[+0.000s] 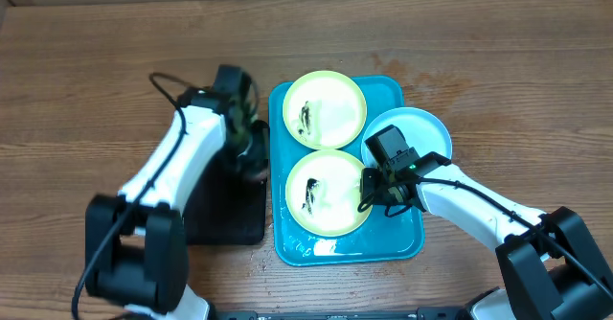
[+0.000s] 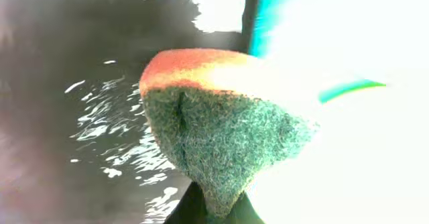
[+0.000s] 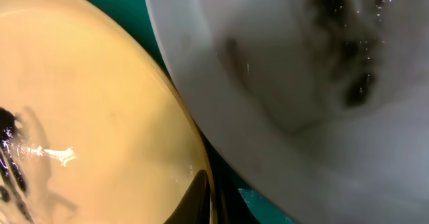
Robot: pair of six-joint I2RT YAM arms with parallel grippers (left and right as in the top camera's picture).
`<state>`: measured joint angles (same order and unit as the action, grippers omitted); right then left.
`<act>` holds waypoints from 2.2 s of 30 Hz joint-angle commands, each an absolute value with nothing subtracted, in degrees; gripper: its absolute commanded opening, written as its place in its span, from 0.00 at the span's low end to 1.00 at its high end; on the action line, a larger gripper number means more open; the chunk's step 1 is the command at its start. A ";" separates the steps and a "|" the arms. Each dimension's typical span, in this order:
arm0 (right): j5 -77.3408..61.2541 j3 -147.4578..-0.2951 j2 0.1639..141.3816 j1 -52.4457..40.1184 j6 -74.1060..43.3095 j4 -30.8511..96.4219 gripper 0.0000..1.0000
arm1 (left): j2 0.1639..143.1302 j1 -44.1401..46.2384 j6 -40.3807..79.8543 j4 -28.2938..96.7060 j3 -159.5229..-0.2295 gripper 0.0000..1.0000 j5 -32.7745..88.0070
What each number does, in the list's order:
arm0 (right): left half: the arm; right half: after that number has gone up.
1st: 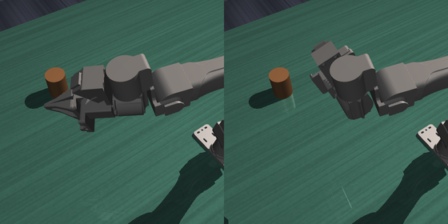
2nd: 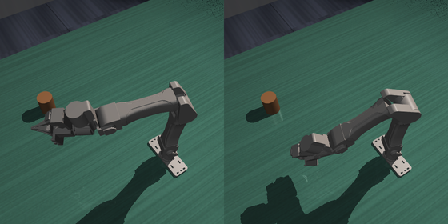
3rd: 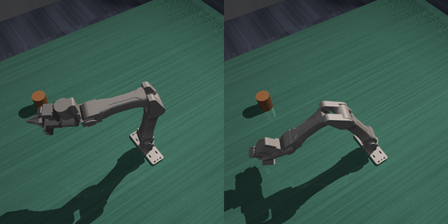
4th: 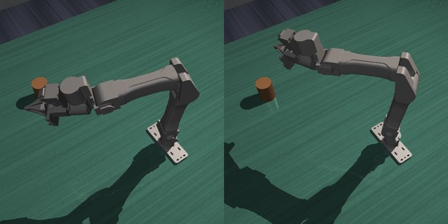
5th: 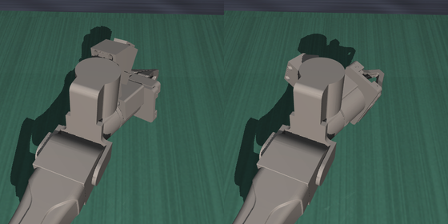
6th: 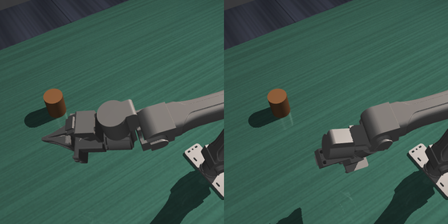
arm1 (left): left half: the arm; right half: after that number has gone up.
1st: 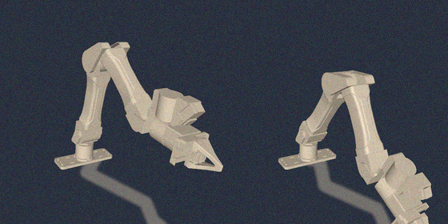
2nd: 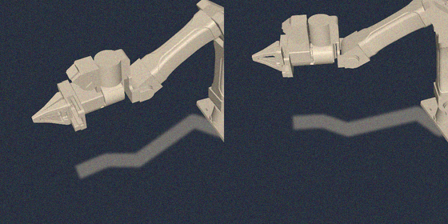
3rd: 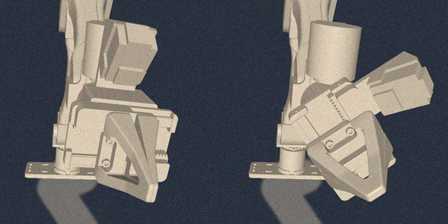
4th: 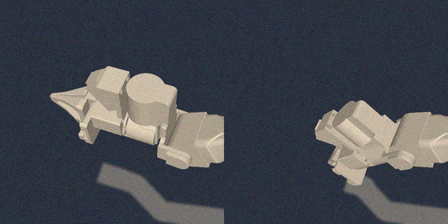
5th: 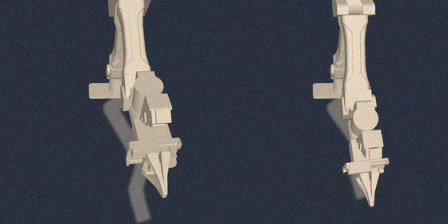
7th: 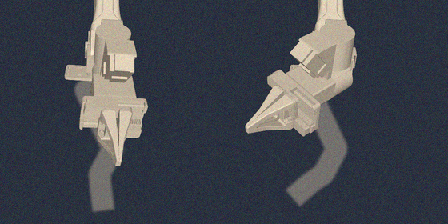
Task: Clean dirty plates on tray and stack at the side
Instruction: 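Grasp the green-orange sponge with the left gripper and lift it, then scrub the lower yellow plate with the sponge in the left gripper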
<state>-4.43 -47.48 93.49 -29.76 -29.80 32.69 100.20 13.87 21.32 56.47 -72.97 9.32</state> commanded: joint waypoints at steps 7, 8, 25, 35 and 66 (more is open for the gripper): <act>0.75 -46.54 94.52 -29.30 -30.26 33.74 0.04 | 104.73 31.40 35.99 45.65 -73.76 0.04 16.25; 0.69 -46.54 94.52 -29.30 -30.26 33.78 0.04 | 106.15 32.62 37.98 44.80 -73.76 0.04 16.49; 0.34 -46.54 94.52 -29.30 -30.24 34.15 0.04 | 113.82 33.78 36.93 52.60 -75.96 0.04 -5.48; 0.34 -46.54 94.52 -29.30 -30.24 34.59 0.04 | 116.27 33.76 32.73 53.15 -75.94 0.04 12.64; -0.08 -46.54 94.52 -29.30 -30.30 35.16 0.04 | 117.25 31.05 29.10 53.10 -75.70 0.04 -12.21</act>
<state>-4.23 -47.62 93.27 -29.47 -30.33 34.02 114.69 33.39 33.69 57.39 -75.94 2.92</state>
